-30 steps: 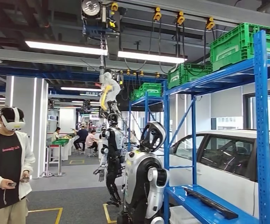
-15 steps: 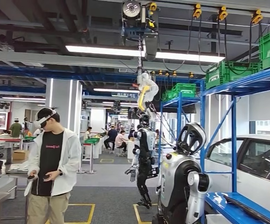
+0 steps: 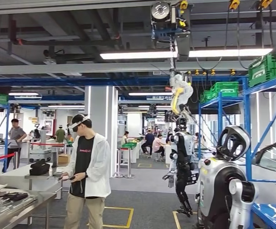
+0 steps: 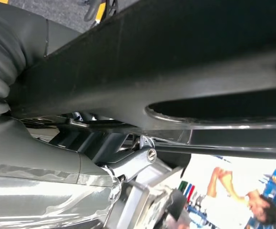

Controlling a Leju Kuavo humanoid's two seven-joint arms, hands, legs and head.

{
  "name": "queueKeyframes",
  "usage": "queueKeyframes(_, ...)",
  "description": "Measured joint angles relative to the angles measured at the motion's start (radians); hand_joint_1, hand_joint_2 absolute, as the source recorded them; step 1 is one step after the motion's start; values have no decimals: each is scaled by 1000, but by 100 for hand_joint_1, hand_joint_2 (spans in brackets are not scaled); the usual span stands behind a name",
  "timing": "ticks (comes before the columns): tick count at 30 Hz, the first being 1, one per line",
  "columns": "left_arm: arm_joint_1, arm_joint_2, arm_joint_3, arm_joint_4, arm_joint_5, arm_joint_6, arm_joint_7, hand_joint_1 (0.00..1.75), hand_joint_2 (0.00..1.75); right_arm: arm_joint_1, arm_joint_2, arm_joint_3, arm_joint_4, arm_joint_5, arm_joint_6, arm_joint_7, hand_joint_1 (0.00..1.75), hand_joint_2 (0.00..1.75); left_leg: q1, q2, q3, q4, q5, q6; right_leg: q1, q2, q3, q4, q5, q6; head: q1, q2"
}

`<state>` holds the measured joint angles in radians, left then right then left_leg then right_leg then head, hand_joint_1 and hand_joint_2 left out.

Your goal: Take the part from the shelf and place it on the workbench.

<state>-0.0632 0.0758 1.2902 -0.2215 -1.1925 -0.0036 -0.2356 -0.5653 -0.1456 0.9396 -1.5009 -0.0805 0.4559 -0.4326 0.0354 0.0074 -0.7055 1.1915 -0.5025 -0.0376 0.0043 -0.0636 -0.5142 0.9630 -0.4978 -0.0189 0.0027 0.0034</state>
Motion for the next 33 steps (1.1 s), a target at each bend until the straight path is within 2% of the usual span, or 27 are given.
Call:
queueKeyframes(1,-1,0,0,0,0,0,0,0,175,0,0,0,0,0,0,0,175,175,0,19,37,-65,22,-4,-1,-11,-1,7,-6,8,0,0)
queueKeyframes(3,-3,1,0,0,0,0,-2,0,175,-2,0,0,0,0,1,0,175,175,-4,40,80,-149,45,7,1,-28,-3,23,-20,23,0,0)
queueKeyframes(4,-3,1,0,0,0,0,-2,0,175,-2,1,-1,0,0,1,0,175,175,-8,39,82,-155,41,18,2,-35,-3,27,-24,28,0,0)
queueKeyframes(6,0,2,0,0,0,1,-2,0,175,-3,1,-1,-1,0,1,0,175,175,-10,20,78,-154,42,36,-1,-46,0,29,-29,35,-1,0)
queueKeyframes(8,2,4,0,0,0,2,-2,0,175,-4,2,-1,-1,0,2,0,175,175,-11,3,78,-155,44,48,-8,-20,-8,61,-57,41,-1,0)
queueKeyframes(9,1,5,0,0,0,2,-2,0,175,-4,1,-1,-1,0,2,-1,175,175,-12,-5,78,-156,46,53,-10,5,-27,108,-88,42,-1,0)
queueKeyframes(10,0,6,0,0,0,2,-2,0,175,-4,1,-1,-1,0,2,-1,175,175,-14,-14,78,-156,46,58,-11,32,-56,175,-124,42,-1,0)
queueKeyframes(11,-2,6,0,0,0,2,-2,0,175,-2,0,-1,0,0,2,-1,175,175,-17,-25,77,-156,47,61,-11,48,-92,250,-158,39,-1,0)
queueKeyframes(12,-3,7,0,0,0,2,-2,0,175,0,-1,-1,0,0,2,-1,175,175,-21,-37,76,-156,48,64,-10,55,-122,311,-177,36,-1,0)
queueKeyframes(13,-3,7,0,0,0,2,-2,0,175,2,-2,-1,1,0,2,-1,175,175,-24,-49,76,-156,48,66,-7,59,-139,340,-176,31,-1,0)
queueKeyframes(14,-2,7,0,0,0,2,-2,0,175,3,-2,-1,1,0,2,-1,175,175,-27,-62,77,-156,49,67,-3,63,-137,327,-155,23,-1,0)
queueKeyframes(15,-2,7,0,0,0,2,-2,0,175,4,-3,-1,1,0,2,-1,175,175,-29,-75,79,-156,50,68,2,73,-117,274,-117,15,-1,0)
queueKeyframes(17,-3,5,0,0,0,1,-2,0,175,3,-3,-2,1,0,2,-1,175,175,-29,-101,79,-156,51,68,12,122,-60,133,-38,-4,-1,0)
queueKeyframes(18,-5,3,0,0,0,1,-2,0,175,2,-4,-2,1,-1,2,-1,175,175,-26,-113,77,-156,53,67,14,145,-41,84,-14,-10,-1,0)
queueKeyframes(19,-6,1,0,0,0,1,-2,0,175,1,-5,-2,1,-1,2,-1,175,175,-23,-125,73,-156,56,63,16,159,-32,60,-5,-14,-1,0)
queueKeyframes(20,-5,0,0,0,0,0,-2,0,175,1,-6,-2,1,-1,2,-1,175,175,-20,-137,70,-158,60,58,16,158,-31,55,-5,-15,-1,1)
queueKeyframes(21,-2,0,0,0,0,-1,-2,0,175,0,-6,-2,0,-1,2,-1,175,175,-18,-150,67,-162,65,51,17,144,-26,44,-4,-16,-1,1)
queueKeyframes(22,1,0,0,0,-1,-2,-2,0,175,0,-5,-2,0,-1,2,-1,175,175,-20,-146,63,-161,64,48,16,128,-21,31,0,-16,-1,0)
queueKeyframes(24,4,1,0,0,-1,-6,-1,0,175,-1,-2,-2,-1,-2,3,-2,175,175,-26,-97,41,-118,31,42,11,96,-10,1,11,-16,-1,0)
queueKeyframes(25,2,3,0,0,-2,-7,0,0,175,1,-2,-2,-1,-2,3,-2,175,175,-26,-63,19,-69,1,40,10,80,-9,-5,14,-15,-1,0)
queueKeyframes(26,0,4,0,0,-2,-7,0,0,175,4,-2,-1,-1,-2,3,-3,175,175,-24,-40,-8,-9,-31,34,9,65,-9,-6,15,-15,-1,0)
queueKeyframes(27,-3,6,0,0,-2,-7,1,0,175,8,-3,0,0,-2,3,-2,175,175,-21,-29,-31,45,-53,29,9,49,-9,-6,14,-14,-1,0)
queueKeyframes(28,-3,6,0,0,-2,-7,2,0,175,13,-4,1,1,-2,4,-2,175,175,-16,-22,-42,76,-61,23,8,33,-9,-5,12,-12,-1,0)
queueKeyframes(29,-2,6,0,0,-2,-7,3,0,175,16,-5,2,1,-2,4,-2,175,175,-12,-17,-36,73,-51,17,6,19,-9,-4,10,-8,-1,0)
queueKeyframes(31,1,8,0,0,-2,-7,4,0,175,17,-6,3,2,-2,5,-2,175,175,-4,7,23,-29,3,4,1,-5,-9,5,2,3,-1,0)
queueKeyframes(32,0,9,0,0,-2,-7,4,0,175,17,-6,3,2,-2,5,-3,175,175,-5,29,56,-88,23,0,2,-15,-11,13,-4,11,-1,0)
queueKeyframes(33,-2,10,0,0,-2,-7,4,0,175,16,-7,3,2,-2,5,-3,175,175,-7,45,77,-130,34,5,4,-24,-12,21,-11,19,-1,0)
